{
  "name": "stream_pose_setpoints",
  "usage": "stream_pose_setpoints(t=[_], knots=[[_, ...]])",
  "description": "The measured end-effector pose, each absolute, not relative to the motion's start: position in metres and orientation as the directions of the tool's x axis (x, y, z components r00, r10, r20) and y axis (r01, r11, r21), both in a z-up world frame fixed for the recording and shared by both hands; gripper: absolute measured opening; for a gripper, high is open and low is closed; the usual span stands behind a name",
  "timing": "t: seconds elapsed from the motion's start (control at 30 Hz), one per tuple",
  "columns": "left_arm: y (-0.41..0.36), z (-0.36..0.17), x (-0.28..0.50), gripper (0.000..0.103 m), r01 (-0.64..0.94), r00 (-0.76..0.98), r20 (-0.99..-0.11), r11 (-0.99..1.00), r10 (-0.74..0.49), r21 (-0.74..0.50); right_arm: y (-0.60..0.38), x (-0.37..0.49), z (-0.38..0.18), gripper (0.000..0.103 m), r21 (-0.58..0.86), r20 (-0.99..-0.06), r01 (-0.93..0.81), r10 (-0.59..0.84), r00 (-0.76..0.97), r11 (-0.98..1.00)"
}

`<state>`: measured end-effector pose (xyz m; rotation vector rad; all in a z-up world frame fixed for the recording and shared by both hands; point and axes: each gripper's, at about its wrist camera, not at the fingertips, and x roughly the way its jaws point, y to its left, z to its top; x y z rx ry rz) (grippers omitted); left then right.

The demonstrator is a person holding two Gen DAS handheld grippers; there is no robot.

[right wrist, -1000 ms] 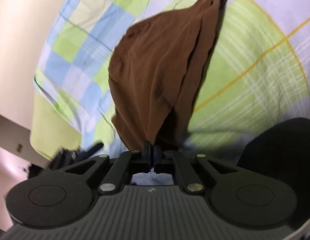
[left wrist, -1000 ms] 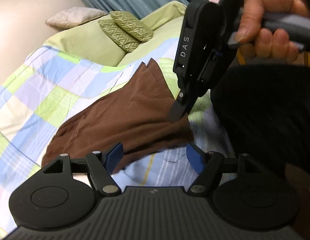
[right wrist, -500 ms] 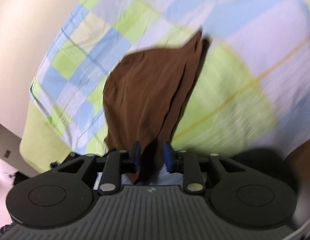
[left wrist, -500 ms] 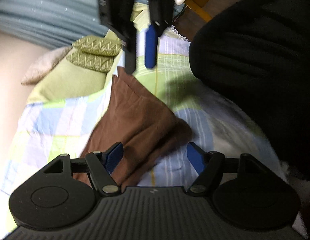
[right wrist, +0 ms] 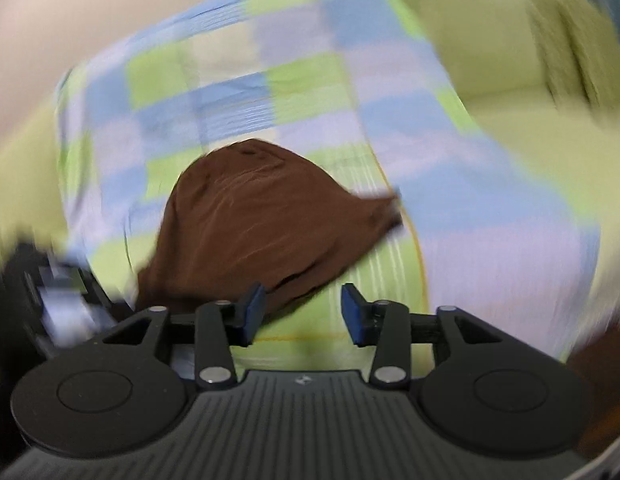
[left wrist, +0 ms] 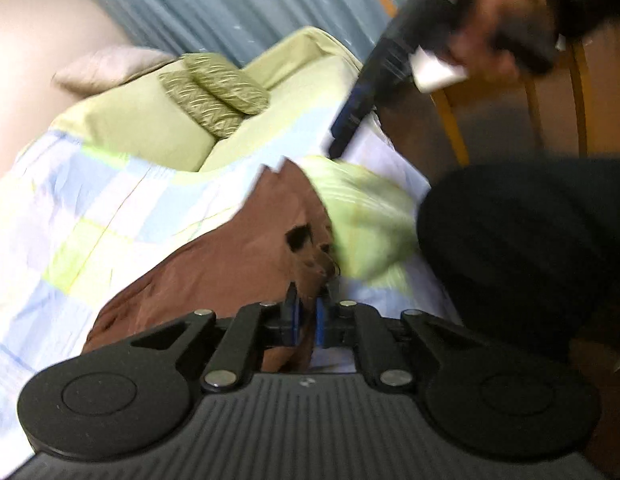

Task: Fold clothes

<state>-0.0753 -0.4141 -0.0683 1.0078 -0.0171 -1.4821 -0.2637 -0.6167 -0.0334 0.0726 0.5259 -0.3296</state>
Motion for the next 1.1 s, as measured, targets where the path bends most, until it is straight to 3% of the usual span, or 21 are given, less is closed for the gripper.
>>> stream_pose_setpoints(t=[0.1, 0.23, 0.43, 0.73, 0.83, 0.87, 0.9, 1.1], knots=[[-0.406, -0.048, -0.06, 0.005, 0.848, 0.124, -0.575, -0.215, -0.809, 0.484, -0.596, -0.244, -0.034, 0.056, -0.396, -0.513, 0.121, -0.328, 0.794, 0.91], [-0.403, -0.043, -0.053, 0.005, 0.858, 0.112, -0.595, -0.225, -0.796, 0.462, -0.58, -0.225, -0.051, 0.057, -0.65, -0.523, -0.105, -0.342, 0.781, 0.753], [-0.406, -0.041, -0.05, 0.005, 0.877, 0.097, -0.601, -0.217, -0.793, 0.429, -0.587, -0.189, -0.073, 0.055, -0.76, -0.533, -0.272, -0.326, 0.781, 0.59], [-0.398, -0.025, -0.037, 0.005, 0.883, 0.116, -0.59, -0.188, -0.799, 0.429, -0.607, -0.168, -0.084, 0.054, -0.846, -0.498, -0.34, -0.38, 0.78, 0.411], [-0.399, -0.032, -0.038, 0.005, 0.882, 0.115, -0.6, -0.196, -0.792, 0.428, -0.61, -0.163, -0.091, 0.041, -0.848, -0.511, -0.375, -0.386, 0.768, 0.375], [-0.399, -0.034, -0.039, 0.005, 0.883, 0.118, -0.602, -0.194, -0.79, 0.428, -0.611, -0.162, -0.094, 0.015, -0.847, -0.516, -0.387, -0.386, 0.765, 0.364], [-0.399, -0.036, -0.04, 0.005, 0.884, 0.122, -0.604, -0.191, -0.788, 0.427, -0.61, -0.161, -0.097, 0.003, -0.849, -0.519, -0.403, -0.4, 0.755, 0.342], [-0.379, -0.015, -0.019, 0.004, 0.886, 0.229, -0.56, -0.068, -0.796, 0.459, -0.596, -0.167, -0.069, 0.002, -0.884, -0.449, -0.325, -0.421, 0.788, 0.335]])
